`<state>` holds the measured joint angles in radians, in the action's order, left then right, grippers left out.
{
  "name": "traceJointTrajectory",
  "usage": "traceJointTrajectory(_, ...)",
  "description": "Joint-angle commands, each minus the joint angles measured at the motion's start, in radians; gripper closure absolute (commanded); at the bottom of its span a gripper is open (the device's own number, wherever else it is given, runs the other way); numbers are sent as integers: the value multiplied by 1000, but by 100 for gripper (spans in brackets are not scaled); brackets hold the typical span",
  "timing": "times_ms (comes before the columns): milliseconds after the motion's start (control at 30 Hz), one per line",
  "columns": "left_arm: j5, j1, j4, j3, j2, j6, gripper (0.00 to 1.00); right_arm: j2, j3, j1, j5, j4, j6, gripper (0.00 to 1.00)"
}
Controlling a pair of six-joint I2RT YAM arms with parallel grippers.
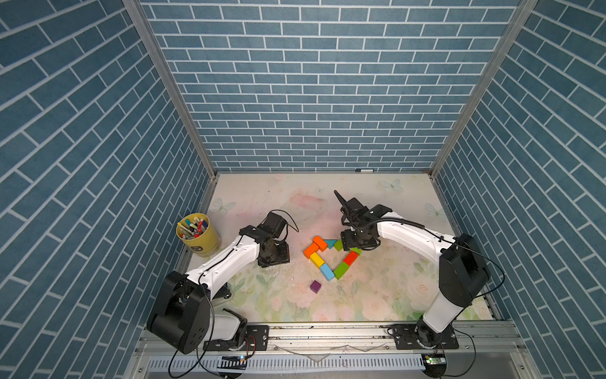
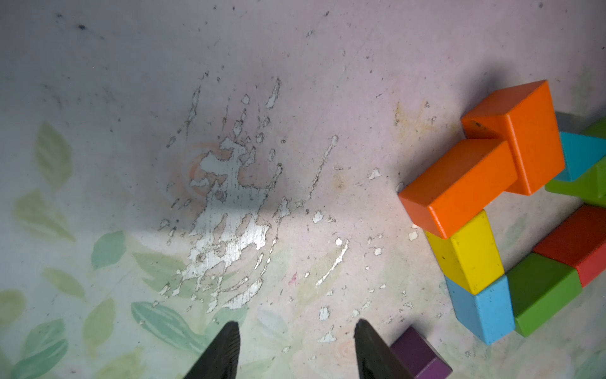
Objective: Assemble a heart with building blocks
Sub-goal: Adjust the building block at the center of the board.
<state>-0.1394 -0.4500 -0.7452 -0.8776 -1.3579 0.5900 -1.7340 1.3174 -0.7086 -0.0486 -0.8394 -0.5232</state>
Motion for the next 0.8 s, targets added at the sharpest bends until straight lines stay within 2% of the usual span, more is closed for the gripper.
traceJointTrajectory(0, 6, 9, -20, -13, -4, -12, 41, -56, 23, 36, 17, -22, 80, 22)
traceJointTrajectory(500, 4, 10, -20, -11, -8, -15, 41, -101, -19, 94, 169, 134, 71, 21)
traceJointTrajectory(767, 10, 11, -25, -8, -4, -15, 41, -92, -57, 95, 187, 164, 57, 21)
